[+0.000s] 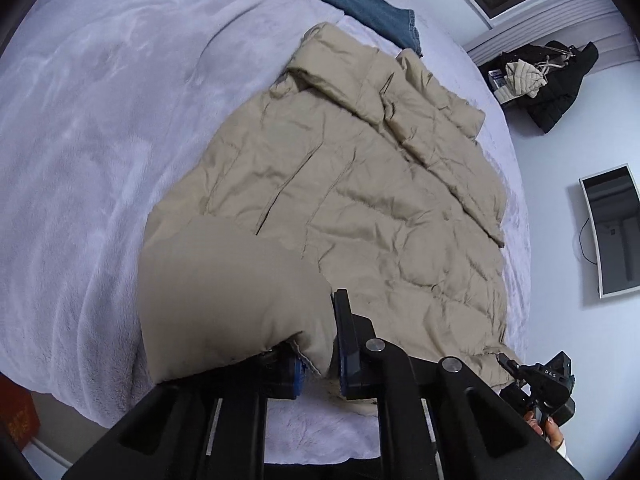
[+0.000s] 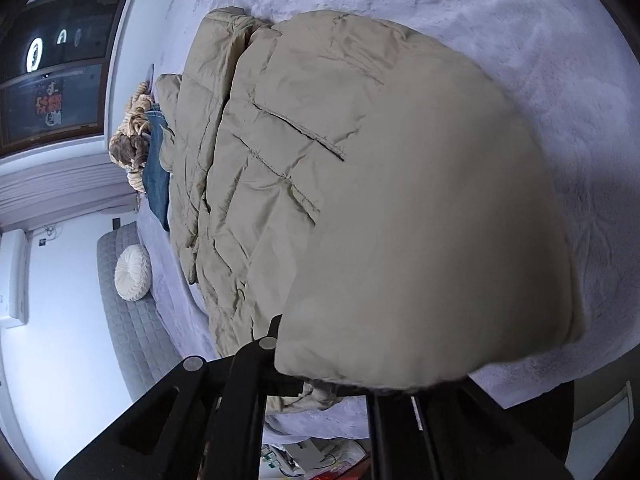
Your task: Fold large clothes
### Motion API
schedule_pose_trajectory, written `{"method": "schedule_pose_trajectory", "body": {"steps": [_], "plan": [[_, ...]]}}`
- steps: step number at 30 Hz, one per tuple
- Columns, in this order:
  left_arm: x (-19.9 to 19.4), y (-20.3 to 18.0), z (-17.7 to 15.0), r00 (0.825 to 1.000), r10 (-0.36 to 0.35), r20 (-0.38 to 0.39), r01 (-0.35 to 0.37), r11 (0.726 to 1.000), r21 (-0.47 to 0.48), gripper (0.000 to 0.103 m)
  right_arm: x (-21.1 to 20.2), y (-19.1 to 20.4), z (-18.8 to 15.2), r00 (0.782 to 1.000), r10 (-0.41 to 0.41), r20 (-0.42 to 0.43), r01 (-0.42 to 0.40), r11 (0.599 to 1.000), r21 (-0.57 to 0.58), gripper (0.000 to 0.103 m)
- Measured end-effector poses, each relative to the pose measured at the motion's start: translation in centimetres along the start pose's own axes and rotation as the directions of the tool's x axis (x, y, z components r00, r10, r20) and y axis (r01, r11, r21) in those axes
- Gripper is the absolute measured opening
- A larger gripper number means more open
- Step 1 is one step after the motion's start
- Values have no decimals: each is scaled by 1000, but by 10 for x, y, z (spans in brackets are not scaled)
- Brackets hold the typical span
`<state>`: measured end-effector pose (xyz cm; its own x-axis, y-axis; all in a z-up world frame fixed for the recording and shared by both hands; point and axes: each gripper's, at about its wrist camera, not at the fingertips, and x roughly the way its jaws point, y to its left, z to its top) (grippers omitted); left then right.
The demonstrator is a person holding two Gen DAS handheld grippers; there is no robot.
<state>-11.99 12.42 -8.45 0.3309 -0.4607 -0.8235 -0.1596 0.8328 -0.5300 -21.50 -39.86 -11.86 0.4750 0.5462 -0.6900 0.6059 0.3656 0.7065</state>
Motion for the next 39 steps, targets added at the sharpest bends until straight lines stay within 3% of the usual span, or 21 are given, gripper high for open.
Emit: {"method": "schedule_pose_trajectory", "body": {"steps": [6, 10, 16, 19, 24, 29, 33, 35, 36, 37, 38, 39], "plan": [[-31, -49, 59, 990, -14, 139, 2, 996, 85, 13, -18, 69, 35, 999, 9, 45, 0, 982, -187, 8], [-38, -92, 116, 972, -15, 235, -22, 988, 152, 13, -24, 134, 74, 997, 29, 72, -3, 942, -337, 8], [-6, -141, 204, 944, 37, 327, -102, 978, 184, 13, 5, 232, 157, 997, 5, 82, 38, 851, -524, 8], [31, -149, 242, 940, 95, 328, -155, 974, 163, 13, 35, 260, 198, 996, -32, 81, 72, 831, -551, 8], [104, -140, 279, 941, 194, 278, -242, 959, 147, 13, 101, 271, 250, 987, -137, 82, 159, 814, -559, 8], [163, -126, 297, 934, 276, 227, -317, 933, 170, 14, 155, 246, 276, 979, -190, 71, 200, 845, -496, 8], [173, -126, 305, 929, 296, 223, -336, 926, 170, 14, 166, 238, 287, 984, -169, 56, 176, 871, -458, 9], [168, -130, 305, 928, 295, 229, -340, 921, 190, 14, 162, 244, 285, 983, -173, 61, 181, 860, -476, 15], [165, -131, 303, 928, 293, 231, -340, 919, 202, 15, 159, 248, 283, 982, -178, 66, 187, 847, -497, 23], [161, -132, 302, 927, 292, 235, -342, 915, 215, 28, 155, 253, 280, 981, -181, 76, 193, 832, -521, 39], [156, -133, 300, 923, 292, 249, -349, 909, 227, 65, 150, 257, 278, 981, -177, 84, 194, 819, -541, 52], [149, -136, 297, 915, 294, 275, -360, 903, 232, 85, 145, 261, 275, 982, -166, 90, 188, 808, -559, 77]]}}
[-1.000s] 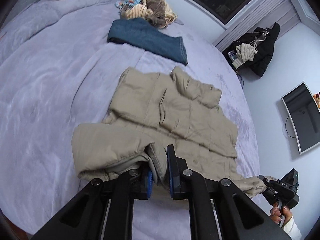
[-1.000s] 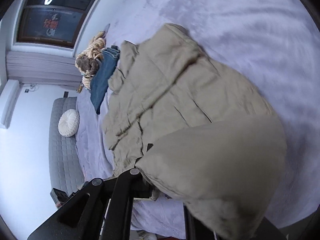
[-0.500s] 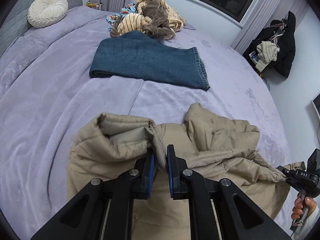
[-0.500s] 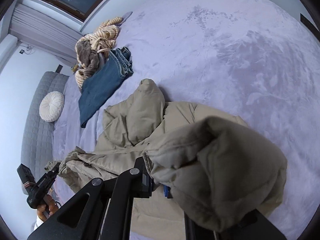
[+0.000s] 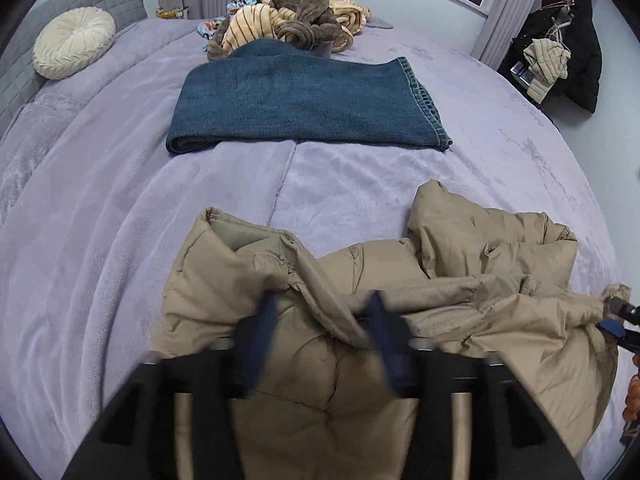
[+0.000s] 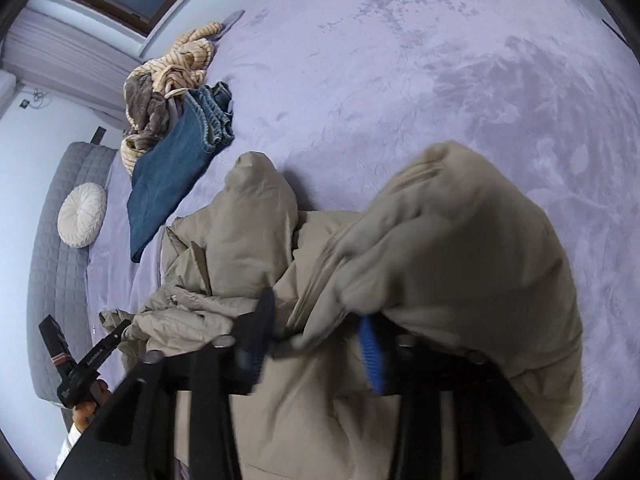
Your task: Fold large clothes
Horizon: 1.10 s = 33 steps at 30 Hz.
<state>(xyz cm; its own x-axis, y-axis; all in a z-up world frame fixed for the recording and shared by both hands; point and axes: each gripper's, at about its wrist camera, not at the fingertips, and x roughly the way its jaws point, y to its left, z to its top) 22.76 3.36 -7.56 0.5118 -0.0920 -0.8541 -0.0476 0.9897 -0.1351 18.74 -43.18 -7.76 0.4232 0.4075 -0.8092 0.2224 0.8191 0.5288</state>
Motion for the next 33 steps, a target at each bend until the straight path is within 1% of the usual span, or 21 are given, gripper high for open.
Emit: {"method": "schedule_pose_trajectory", "body": {"steps": [1, 2, 3, 6, 7, 8, 9, 10, 11, 13, 15, 16, 18, 20, 22, 26, 29, 33], "plan": [[-9, 0, -1, 999, 19, 41, -19, 1000, 6, 102, -7, 3, -1, 1000, 2, 19, -1, 1000, -21, 84], [-17, 0, -3, 996, 31, 80, -32, 999, 15, 102, -13, 7, 0, 999, -4, 37, 5, 999, -38, 84], [-21, -1, -3, 996, 28, 88, -31, 999, 28, 102, -18, 10, -1, 999, -8, 44, 10, 998, -55, 84], [-28, -3, -3, 997, -5, 79, 0, 999, 52, 102, -28, 16, -4, 999, -2, 47, 6, 996, -89, 84], [-29, -5, -3, 997, -14, 75, 9, 998, 65, 101, -29, 19, -7, 999, -6, 41, 11, 994, -106, 84], [-28, -8, -5, 997, -33, 69, 27, 996, 84, 82, -28, 23, -10, 999, -30, 36, 35, 991, -130, 82], [-25, -11, -6, 998, -40, 58, 33, 994, 107, 70, -26, 27, -12, 997, -64, 36, 69, 985, -160, 54], [-19, -14, -7, 999, -31, 37, 26, 992, 123, 55, -24, 30, -16, 995, -92, 33, 97, 975, -202, 1], [-11, -16, -8, 1000, -22, 21, 19, 992, 129, 50, -19, 31, -19, 991, -129, 25, 131, 964, -232, 2], [8, -17, -10, 1000, 4, 6, -4, 994, 113, 50, -8, 24, -18, 984, -179, 23, 179, 954, -242, 2], [33, -14, -11, 999, 44, -14, -42, 995, 87, 50, 6, 9, -13, 975, -219, 21, 219, 951, -220, 2], [47, -12, -11, 998, 57, -24, -55, 996, 69, 50, 13, 1, -10, 972, -234, 17, 232, 951, -203, 0], [69, -10, -10, 997, 65, -38, -63, 997, 46, 50, 28, -16, -3, 972, -234, 7, 232, 959, -161, 0], [83, -16, -6, 996, 79, -28, -77, 995, 62, 50, 40, -26, 4, 977, -211, 4, 210, 968, -135, 0], [93, -20, -2, 996, 84, -22, -82, 994, 70, 50, 51, -31, 10, 979, -201, 6, 200, 971, -130, 0], [108, -21, 6, 997, 70, -24, -69, 996, 59, 50, 66, -37, 21, 980, -200, 20, 201, 971, -128, 0], [106, -18, 6, 997, 64, -36, -62, 997, 53, 50, 67, -44, 27, 982, -185, 27, 187, 979, -79, 0], [86, -8, 9, 997, 60, -51, -58, 998, 30, 50, 55, -43, 28, 984, -178, 23, 179, 983, -40, 1]]}}
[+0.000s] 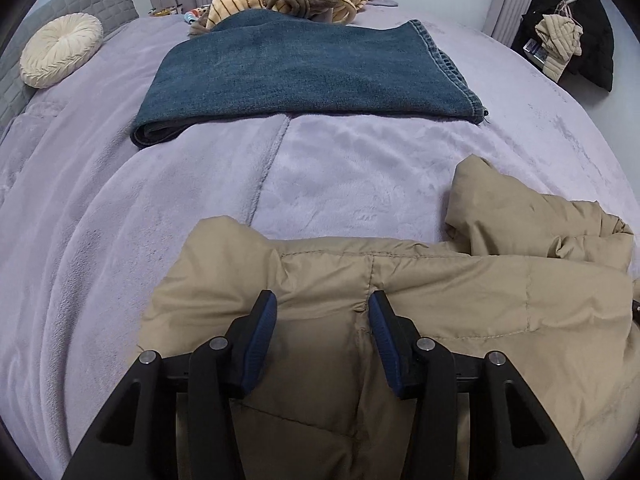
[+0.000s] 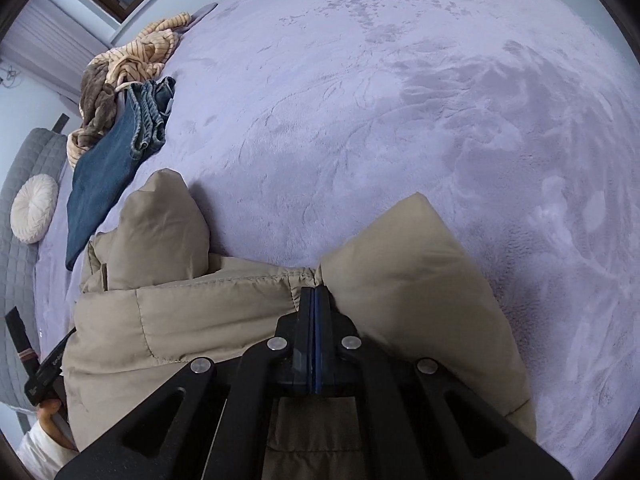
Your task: Fold large clothes
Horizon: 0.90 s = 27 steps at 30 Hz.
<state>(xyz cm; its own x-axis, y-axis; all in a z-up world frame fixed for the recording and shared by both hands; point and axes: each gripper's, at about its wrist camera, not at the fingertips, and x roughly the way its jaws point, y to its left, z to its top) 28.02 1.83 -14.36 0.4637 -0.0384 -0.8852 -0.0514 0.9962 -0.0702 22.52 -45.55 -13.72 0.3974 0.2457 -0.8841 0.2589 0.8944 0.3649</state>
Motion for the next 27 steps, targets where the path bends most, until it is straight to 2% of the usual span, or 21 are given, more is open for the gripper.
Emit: {"method": "schedule_pose_trajectory", "body": {"steps": [2, 3, 4, 5, 7, 11, 12, 13, 15, 17, 19, 20, 24, 27], "plan": [[-14, 7, -2, 1000, 7, 5, -7, 1000, -8, 51, -15, 3, -3, 1000, 6, 6, -6, 1000, 2, 3], [-21, 11, -5, 1000, 7, 7, -7, 1000, -12, 55, -21, 5, -4, 1000, 9, 8, -9, 1000, 0, 3], [-29, 16, -7, 1000, 9, 10, -8, 1000, -19, 72, -29, 7, -7, 1000, 17, 11, -17, 1000, 0, 4], [-39, 20, -11, 1000, 16, 24, -15, 999, -29, 84, -36, 8, -10, 1000, 24, 14, -24, 1000, 2, 4], [-55, 27, -18, 999, 23, 40, -21, 999, -41, 86, -50, 10, -18, 999, 39, 21, -39, 999, 6, 4], [-75, 36, -36, 1000, 0, 4, 0, 998, -57, 86, -74, 14, -41, 998, 66, 21, -67, 997, 25, 4], [-81, 37, -42, 1000, 1, 3, -1, 998, -57, 89, -79, 14, -48, 997, 74, 19, -74, 997, 35, 4], [-87, 38, -49, 1000, 6, -1, -6, 998, -59, 103, -84, 14, -56, 996, 87, 13, -87, 995, 49, 4], [-101, 38, -62, 1000, 1, 4, 0, 998, -62, 103, -93, 12, -72, 995, 104, 5, -104, 992, 73, 5], [-114, 38, -74, 1000, -14, -10, 13, 998, -65, 103, -101, 10, -87, 993, 118, -3, -117, 989, 91, 14], [-124, 38, -87, 999, -24, -29, 22, 997, -74, 103, -110, 7, -106, 992, 129, -9, -127, 985, 115, 55], [-127, 39, -93, 999, -32, -40, 29, 996, -81, 103, -113, 6, -113, 991, 137, -8, -134, 983, 126, 59], [-134, 46, -119, 994, -64, -89, 52, 990, -132, 103, -126, -3, -145, 988, 156, -10, -151, 970, 189, 61], [-135, 55, -136, 991, -70, -111, 49, 982, -184, 103, -130, -18, -166, 983, 183, -17, -172, 949, 263, 71]]}}
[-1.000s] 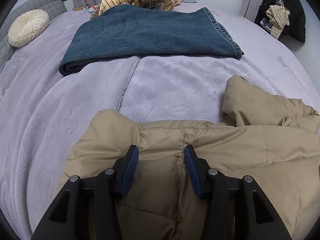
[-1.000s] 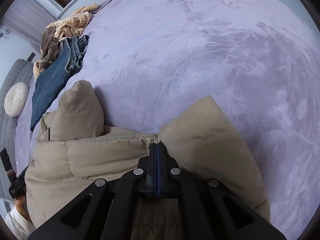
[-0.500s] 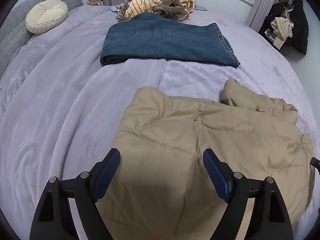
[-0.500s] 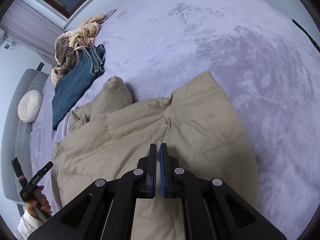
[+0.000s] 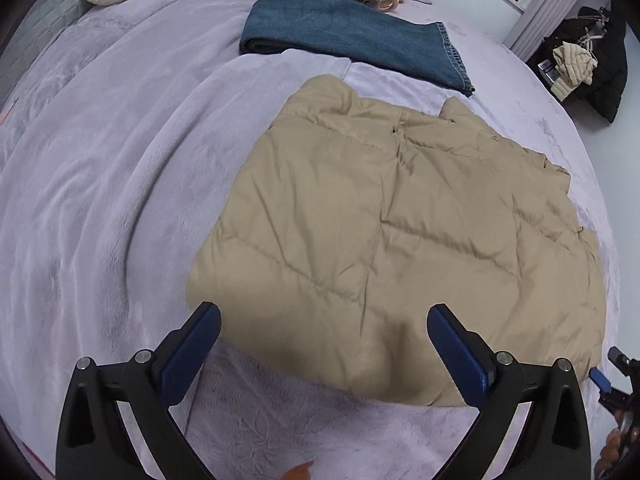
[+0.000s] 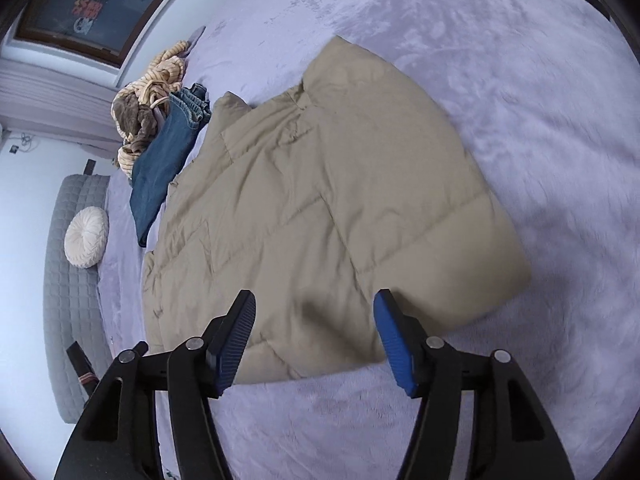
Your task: Fold large clothes
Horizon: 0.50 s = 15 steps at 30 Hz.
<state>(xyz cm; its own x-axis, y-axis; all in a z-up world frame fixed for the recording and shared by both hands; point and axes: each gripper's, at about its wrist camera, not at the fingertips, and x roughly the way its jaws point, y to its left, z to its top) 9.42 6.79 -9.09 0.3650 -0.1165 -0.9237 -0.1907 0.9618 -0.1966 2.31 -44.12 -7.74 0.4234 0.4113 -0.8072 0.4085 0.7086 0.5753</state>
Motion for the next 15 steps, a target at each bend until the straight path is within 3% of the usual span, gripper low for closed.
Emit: {"method": "schedule_pose_trajectory", "body": {"steps": [3, 8, 10, 12, 15], "plan": [[4, 13, -12, 1000, -21, -23, 20, 999, -46, 103, 0, -18, -14, 1000, 14, 2, -14, 998, 65, 80], [16, 28, -26, 988, -137, -67, 127, 982, -140, 103, 12, -42, -24, 999, 51, 8, -51, 984, 168, 87], [21, 32, -29, 982, -175, -70, 160, 971, -177, 103, 17, -48, -25, 997, 70, 13, -71, 978, 196, 96], [27, 34, -32, 973, -218, -76, 198, 958, -209, 103, 23, -51, -25, 995, 93, 18, -95, 971, 218, 103], [39, 38, -35, 952, -295, -88, 264, 929, -261, 103, 33, -55, -25, 991, 132, 23, -133, 958, 255, 103]]}}
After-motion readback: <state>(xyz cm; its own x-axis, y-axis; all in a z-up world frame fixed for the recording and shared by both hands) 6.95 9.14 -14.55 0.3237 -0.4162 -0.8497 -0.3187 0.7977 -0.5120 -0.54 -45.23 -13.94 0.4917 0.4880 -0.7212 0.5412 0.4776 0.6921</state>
